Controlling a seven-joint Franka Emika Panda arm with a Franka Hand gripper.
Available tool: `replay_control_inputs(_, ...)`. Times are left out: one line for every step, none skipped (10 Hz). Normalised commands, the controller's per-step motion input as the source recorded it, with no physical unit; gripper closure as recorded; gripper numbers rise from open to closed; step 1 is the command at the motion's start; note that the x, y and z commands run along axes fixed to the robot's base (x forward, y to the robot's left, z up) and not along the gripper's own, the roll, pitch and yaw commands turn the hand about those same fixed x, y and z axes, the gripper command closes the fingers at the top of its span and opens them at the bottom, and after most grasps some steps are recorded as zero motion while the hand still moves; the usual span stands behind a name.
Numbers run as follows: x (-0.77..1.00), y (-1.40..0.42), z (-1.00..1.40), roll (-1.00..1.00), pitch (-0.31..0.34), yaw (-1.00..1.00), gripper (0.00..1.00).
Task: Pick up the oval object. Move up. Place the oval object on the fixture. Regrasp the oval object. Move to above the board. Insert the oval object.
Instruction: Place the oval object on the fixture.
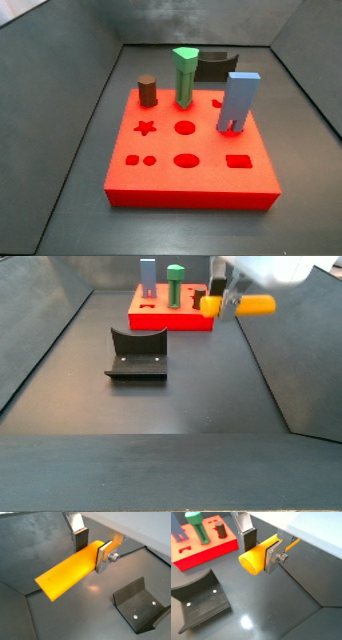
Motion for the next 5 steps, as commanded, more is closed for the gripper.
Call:
replay_control_inputs(1.00,-0.81,-0.13,-0.04,0.087,1.00,1.00)
replay_control_inputs(1.00,-0.72,-0.12,-0.04,0.090,1.00,1.00)
replay_control_inputs(1.00,-0.67,-0.11,-0.05,0.090,1.00,1.00)
replay_control_inputs(1.00,-0.57,-0.11,-0.05,0.096,1.00,1.00)
replay_control_inputs(1.00,-0.48,-0.09,-0.05,0.104,1.00,1.00)
